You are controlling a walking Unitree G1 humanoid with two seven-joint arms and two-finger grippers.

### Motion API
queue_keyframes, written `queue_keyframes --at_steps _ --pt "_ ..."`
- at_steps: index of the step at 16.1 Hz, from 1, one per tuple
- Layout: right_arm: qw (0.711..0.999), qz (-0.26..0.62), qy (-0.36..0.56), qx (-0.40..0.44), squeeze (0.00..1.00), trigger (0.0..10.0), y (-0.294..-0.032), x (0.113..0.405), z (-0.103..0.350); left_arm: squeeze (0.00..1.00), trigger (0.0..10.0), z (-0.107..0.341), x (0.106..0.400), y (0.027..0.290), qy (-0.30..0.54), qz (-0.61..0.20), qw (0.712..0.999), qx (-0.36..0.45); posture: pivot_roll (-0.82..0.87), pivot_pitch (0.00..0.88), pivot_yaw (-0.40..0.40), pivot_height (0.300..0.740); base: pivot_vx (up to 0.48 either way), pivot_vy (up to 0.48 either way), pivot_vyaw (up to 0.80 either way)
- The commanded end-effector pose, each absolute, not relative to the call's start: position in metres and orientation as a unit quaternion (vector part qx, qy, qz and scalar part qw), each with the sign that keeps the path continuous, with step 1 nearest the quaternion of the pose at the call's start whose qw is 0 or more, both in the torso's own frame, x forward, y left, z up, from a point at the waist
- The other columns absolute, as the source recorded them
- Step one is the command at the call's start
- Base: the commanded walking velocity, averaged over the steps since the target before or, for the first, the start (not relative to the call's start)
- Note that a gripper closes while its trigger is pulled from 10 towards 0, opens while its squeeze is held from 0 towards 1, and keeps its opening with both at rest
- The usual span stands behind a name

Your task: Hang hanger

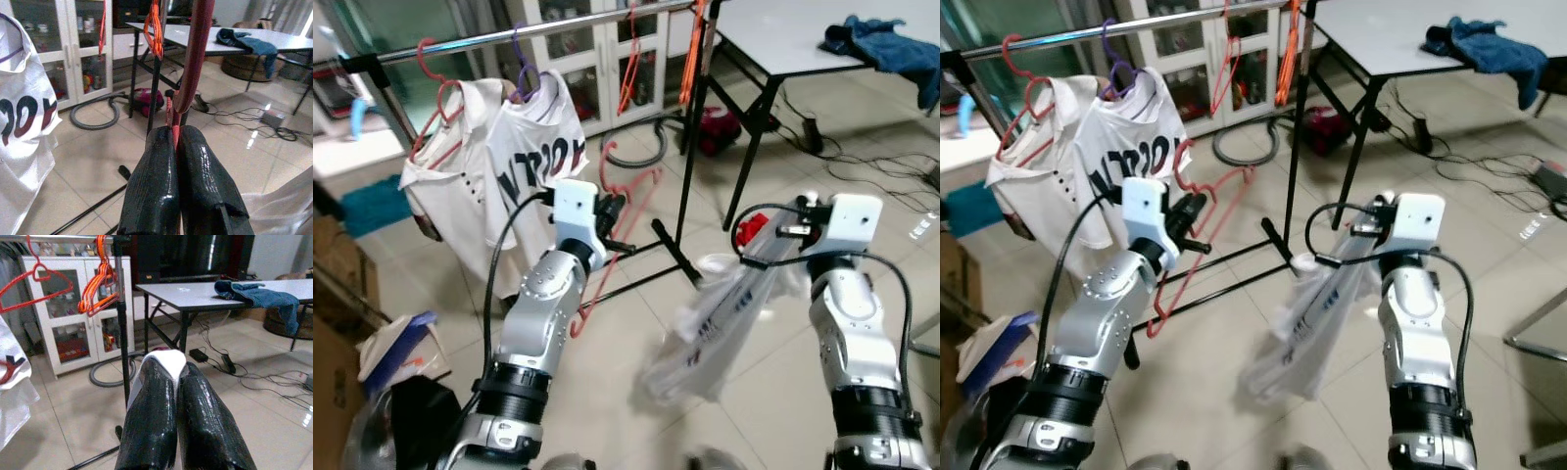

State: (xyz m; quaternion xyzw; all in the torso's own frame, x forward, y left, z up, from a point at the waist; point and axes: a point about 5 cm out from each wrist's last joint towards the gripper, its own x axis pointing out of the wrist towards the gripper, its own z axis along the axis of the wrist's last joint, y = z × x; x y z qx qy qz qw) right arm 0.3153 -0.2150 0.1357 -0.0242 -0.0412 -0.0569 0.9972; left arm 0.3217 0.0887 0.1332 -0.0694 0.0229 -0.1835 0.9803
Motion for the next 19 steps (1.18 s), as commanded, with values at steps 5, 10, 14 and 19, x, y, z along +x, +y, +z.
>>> queue_keyframes --at_steps 5,10,14,19 --pt "0.996 -0.051 -0.049 -0.046 0.0 10.0 -0.226 0.306 0.13 0.0 10.0 0.122 0.323 0.119 0.035 -0.09 0.993 -0.068 -0.07 0.0 0.076 0.74 0.112 -0.331 0.0" --pt "0.996 -0.069 -0.024 -0.047 0.0 10.0 -0.232 0.275 0.099 0.0 10.0 0.121 0.303 0.122 0.012 -0.136 0.988 -0.065 -0.06 0.0 0.061 0.74 0.061 0.0 0.0" --pt "0.997 -0.055 -0.036 -0.038 0.0 10.0 -0.219 0.28 0.1 0.0 10.0 0.127 0.305 0.103 0.007 -0.174 0.983 -0.056 -0.07 0.0 0.073 0.74 0.48 0.0 0.0" --pt "0.999 -0.019 0.008 -0.03 0.0 10.0 -0.217 0.238 0.082 0.0 10.0 0.088 0.264 0.118 0.091 -0.192 0.977 -0.032 -0.08 0.0 0.072 0.74 0.48 0.0 0.0"
